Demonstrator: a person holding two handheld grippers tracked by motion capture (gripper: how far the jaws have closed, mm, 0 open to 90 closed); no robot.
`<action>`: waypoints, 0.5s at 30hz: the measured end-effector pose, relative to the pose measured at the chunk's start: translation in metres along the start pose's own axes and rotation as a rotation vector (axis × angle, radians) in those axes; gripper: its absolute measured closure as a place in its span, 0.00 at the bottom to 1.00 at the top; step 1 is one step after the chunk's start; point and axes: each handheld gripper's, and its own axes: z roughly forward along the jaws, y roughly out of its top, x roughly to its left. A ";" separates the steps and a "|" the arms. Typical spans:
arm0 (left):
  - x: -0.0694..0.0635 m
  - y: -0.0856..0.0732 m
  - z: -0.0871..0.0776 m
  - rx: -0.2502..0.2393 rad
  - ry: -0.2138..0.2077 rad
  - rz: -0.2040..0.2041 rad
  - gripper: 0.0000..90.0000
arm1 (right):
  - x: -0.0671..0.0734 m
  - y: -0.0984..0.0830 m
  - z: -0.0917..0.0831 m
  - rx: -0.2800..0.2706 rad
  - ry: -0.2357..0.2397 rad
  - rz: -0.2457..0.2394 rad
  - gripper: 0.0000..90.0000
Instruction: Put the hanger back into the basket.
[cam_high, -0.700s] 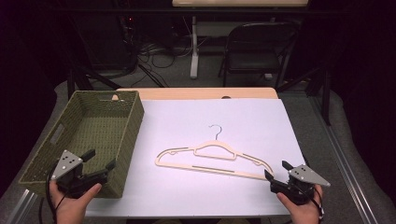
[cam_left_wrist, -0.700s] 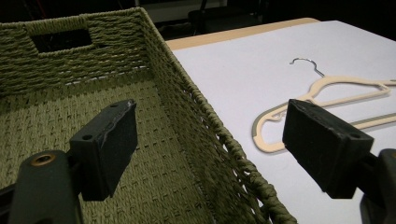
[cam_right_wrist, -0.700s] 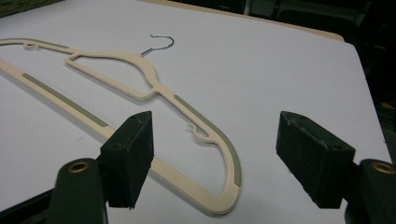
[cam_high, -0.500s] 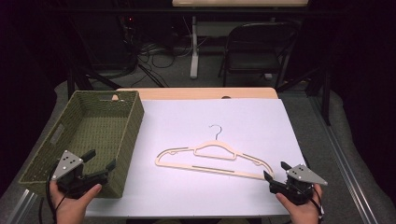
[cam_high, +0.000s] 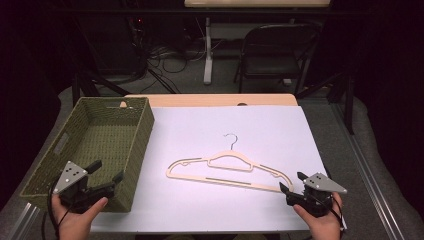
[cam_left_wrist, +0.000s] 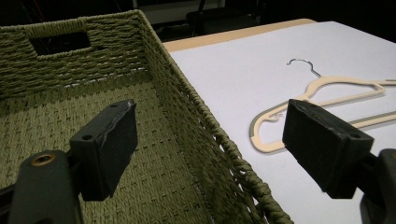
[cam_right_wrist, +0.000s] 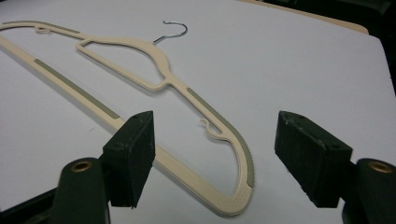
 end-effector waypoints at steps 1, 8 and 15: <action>-0.001 0.000 0.001 -0.002 -0.002 -0.003 0.20 | 0.000 0.002 0.000 0.000 0.008 -0.002 0.33; -0.004 0.000 0.003 0.007 -0.013 0.006 0.20 | -0.001 0.012 0.001 0.055 0.049 -0.051 0.37; -0.004 0.000 0.003 0.007 -0.013 0.008 0.20 | -0.005 0.020 0.009 0.115 0.096 -0.062 0.38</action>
